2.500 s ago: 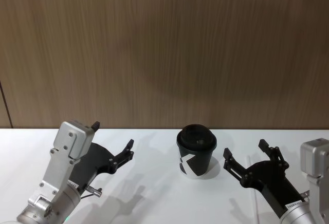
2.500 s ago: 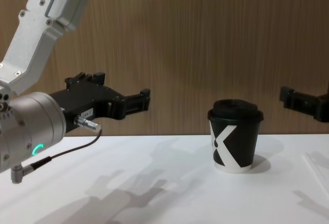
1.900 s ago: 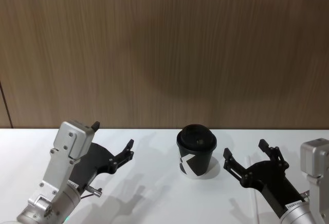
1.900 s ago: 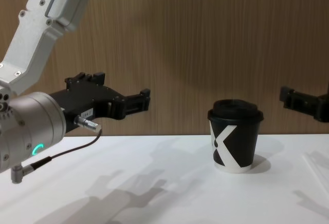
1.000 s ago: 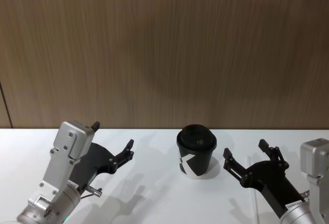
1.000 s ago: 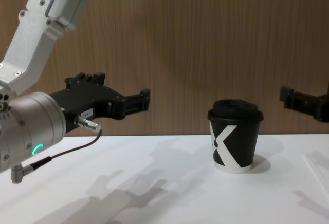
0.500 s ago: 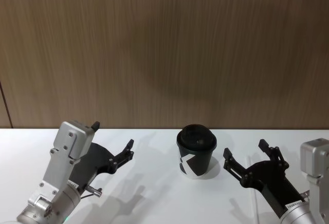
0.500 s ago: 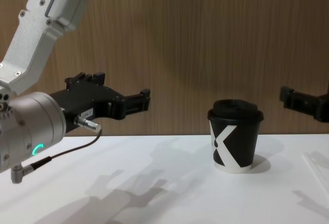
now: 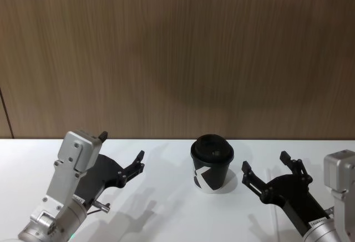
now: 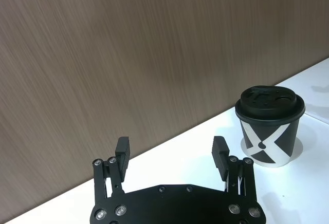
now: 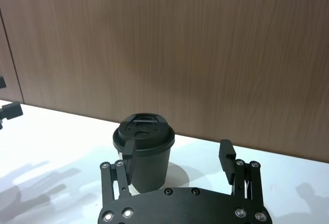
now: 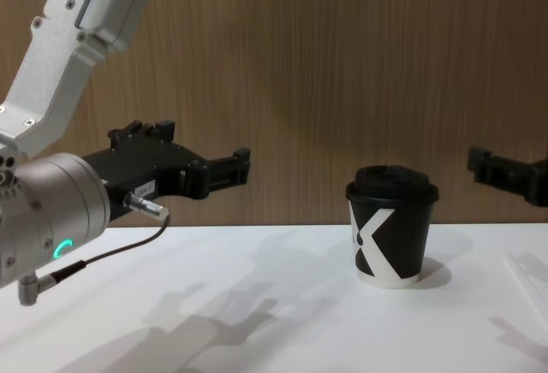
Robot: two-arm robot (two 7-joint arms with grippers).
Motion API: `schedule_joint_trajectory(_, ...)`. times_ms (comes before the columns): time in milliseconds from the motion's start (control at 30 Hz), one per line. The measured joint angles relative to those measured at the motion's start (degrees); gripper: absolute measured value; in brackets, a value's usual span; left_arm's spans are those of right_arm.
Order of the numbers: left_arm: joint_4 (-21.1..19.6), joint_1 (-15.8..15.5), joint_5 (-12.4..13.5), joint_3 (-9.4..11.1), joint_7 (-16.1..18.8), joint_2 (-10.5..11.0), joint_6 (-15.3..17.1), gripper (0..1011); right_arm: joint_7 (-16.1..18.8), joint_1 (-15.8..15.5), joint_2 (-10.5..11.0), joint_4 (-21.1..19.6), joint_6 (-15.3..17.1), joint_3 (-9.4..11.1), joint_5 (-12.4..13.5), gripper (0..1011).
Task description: Pick up the straw with one hand, pass it to the other hand, and insert it into the cup.
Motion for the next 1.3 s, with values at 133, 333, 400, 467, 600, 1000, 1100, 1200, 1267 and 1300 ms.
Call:
schedule_joint_trajectory(133, 0.0, 0.0, 0.0, 0.0, 0.0, 0.0, 0.0, 1003, -0.06, -0.14, 0.5, -0.16, 0.75, 0.15, -0.61, 1001)
schedule_joint_trajectory(333, 0.0, 0.0, 0.0, 0.0, 0.0, 0.0, 0.0, 1003, -0.22, -0.47, 1.28, -0.65, 3.29, 0.5, -1.27, 1001)
schedule_joint_trajectory(400, 0.0, 0.0, 0.0, 0.0, 0.0, 0.0, 0.0, 1003, -0.22, -0.58, 1.55, -0.83, 4.44, 0.67, -1.34, 1001)
schedule_joint_trajectory(467, 0.0, 0.0, 0.0, -0.01, 0.0, 0.0, 0.0, 1003, -0.18, -0.64, 1.74, -0.96, 5.58, 0.79, -1.34, 1001)
schedule_joint_trajectory(600, 0.0, 0.0, 0.0, 0.0, 0.0, 0.0, 0.0, 1003, 0.15, -0.72, 1.92, -1.14, 7.56, 1.14, -1.07, 1001)
schedule_joint_trajectory(1000, 0.0, 0.0, 0.0, 0.0, 0.0, 0.0, 0.0, 1003, 0.74, -0.86, 0.6, -1.32, 13.34, 2.72, 1.86, 1001)
schedule_joint_trajectory(1100, 0.0, 0.0, 0.0, 0.0, 0.0, 0.0, 0.0, 1003, 0.73, -0.99, 0.13, -1.4, 14.71, 3.19, 2.5, 1001)
schedule_joint_trajectory(1200, 0.0, 0.0, 0.0, 0.0, 0.0, 0.0, 0.0, 1003, 0.68, -1.22, -0.19, -1.54, 15.91, 3.58, 3.04, 1001)
schedule_joint_trajectory(1267, 0.0, 0.0, 0.0, 0.0, 0.0, 0.0, 0.0, 1003, 0.65, -1.46, -0.33, -1.63, 16.72, 3.8, 3.29, 1001)
schedule_joint_trajectory(1300, 0.0, 0.0, 0.0, 0.0, 0.0, 0.0, 0.0, 1003, 0.64, -1.55, -0.35, -1.67, 16.94, 3.84, 3.32, 1001)
